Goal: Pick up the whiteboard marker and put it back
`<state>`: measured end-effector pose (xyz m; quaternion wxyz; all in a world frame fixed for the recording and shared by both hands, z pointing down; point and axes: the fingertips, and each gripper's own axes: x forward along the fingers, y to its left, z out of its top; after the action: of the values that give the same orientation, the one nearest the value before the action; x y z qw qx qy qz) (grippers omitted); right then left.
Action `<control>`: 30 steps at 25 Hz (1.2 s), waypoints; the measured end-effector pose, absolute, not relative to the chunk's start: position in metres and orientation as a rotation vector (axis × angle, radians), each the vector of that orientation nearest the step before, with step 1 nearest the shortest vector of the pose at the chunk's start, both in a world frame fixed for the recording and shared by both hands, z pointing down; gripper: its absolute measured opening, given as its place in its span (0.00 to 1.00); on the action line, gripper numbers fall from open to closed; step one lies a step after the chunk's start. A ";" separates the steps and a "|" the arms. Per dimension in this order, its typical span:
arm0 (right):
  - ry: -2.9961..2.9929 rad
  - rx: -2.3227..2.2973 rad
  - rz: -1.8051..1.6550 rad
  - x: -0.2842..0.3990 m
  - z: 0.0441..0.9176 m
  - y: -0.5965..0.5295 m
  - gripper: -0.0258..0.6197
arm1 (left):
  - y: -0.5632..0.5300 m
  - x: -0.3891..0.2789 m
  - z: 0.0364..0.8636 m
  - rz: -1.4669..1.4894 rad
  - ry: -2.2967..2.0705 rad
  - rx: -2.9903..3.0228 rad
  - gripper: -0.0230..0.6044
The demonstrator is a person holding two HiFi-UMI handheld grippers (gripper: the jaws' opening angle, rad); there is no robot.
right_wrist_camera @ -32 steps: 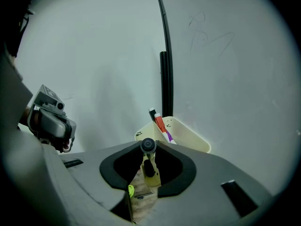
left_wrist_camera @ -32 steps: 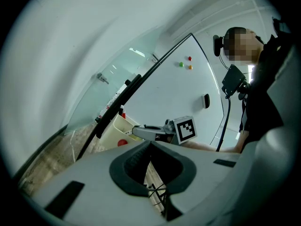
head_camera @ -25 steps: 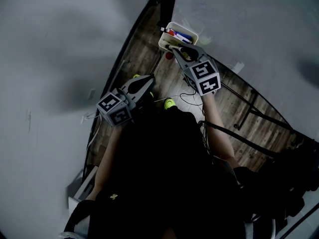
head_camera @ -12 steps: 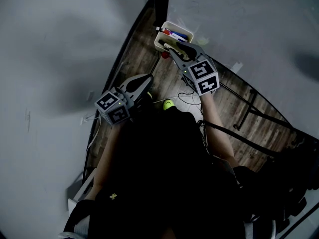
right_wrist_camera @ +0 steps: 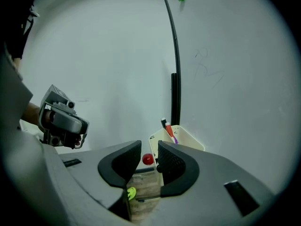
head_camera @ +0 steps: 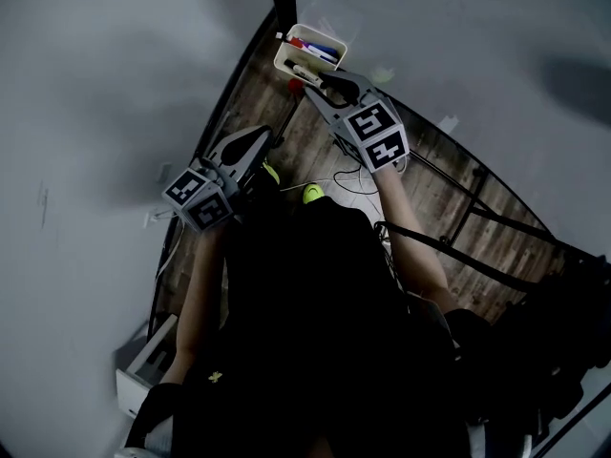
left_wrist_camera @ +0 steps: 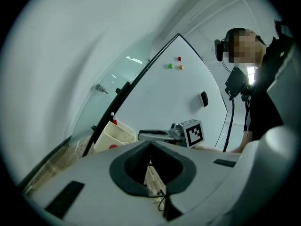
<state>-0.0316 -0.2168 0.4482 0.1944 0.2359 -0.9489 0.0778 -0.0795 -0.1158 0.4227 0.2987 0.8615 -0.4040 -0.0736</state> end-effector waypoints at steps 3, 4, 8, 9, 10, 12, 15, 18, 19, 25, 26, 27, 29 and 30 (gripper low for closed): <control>-2.668 0.637 0.222 -0.021 0.448 -0.205 0.22 | -0.108 -0.073 0.420 -0.191 -1.101 2.286 0.06; -2.671 0.638 0.226 -0.017 0.447 -0.202 0.21 | -0.107 -0.069 0.419 -0.189 -1.105 2.288 0.06; -2.693 0.662 0.246 0.001 0.443 -0.194 0.19 | -0.104 -0.053 0.413 -0.170 -1.094 2.305 0.06; -2.699 0.666 0.251 0.004 0.443 -0.193 0.18 | -0.105 -0.050 0.412 -0.165 -1.090 2.307 0.06; -2.704 0.670 0.257 0.006 0.443 -0.192 0.18 | -0.106 -0.047 0.412 -0.160 -1.086 2.309 0.06; -2.712 0.676 0.273 0.011 0.443 -0.191 0.16 | -0.107 -0.043 0.411 -0.145 -1.077 2.310 0.06; -2.721 0.703 0.293 0.020 0.444 -0.192 0.08 | -0.111 -0.036 0.415 -0.120 -1.055 2.310 0.06; -2.723 0.725 0.318 0.029 0.446 -0.191 0.04 | -0.116 -0.030 0.421 -0.114 -1.033 2.306 0.06; -2.720 0.725 0.327 0.031 0.449 -0.190 0.04 | -0.118 -0.029 0.423 -0.115 -1.030 2.304 0.06; -2.698 0.736 0.376 0.042 0.460 -0.185 0.04 | -0.121 -0.024 0.427 -0.120 -1.007 2.300 0.06; -2.696 0.737 0.381 0.042 0.461 -0.182 0.04 | -0.119 -0.024 0.427 -0.119 -1.004 2.298 0.06; -2.694 0.735 0.383 0.042 0.462 -0.179 0.04 | -0.116 -0.025 0.428 -0.119 -1.002 2.295 0.06; -2.686 0.729 0.376 0.040 0.464 -0.172 0.04 | -0.109 -0.029 0.430 -0.122 -1.001 2.290 0.06; -2.683 0.726 0.377 0.038 0.466 -0.167 0.04 | -0.106 -0.031 0.431 -0.124 -0.999 2.288 0.06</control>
<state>0.0385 -0.1674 0.4656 0.1677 0.2552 -0.9430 0.1326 -0.0307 -0.1056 0.4314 0.3156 0.8685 -0.3794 -0.0469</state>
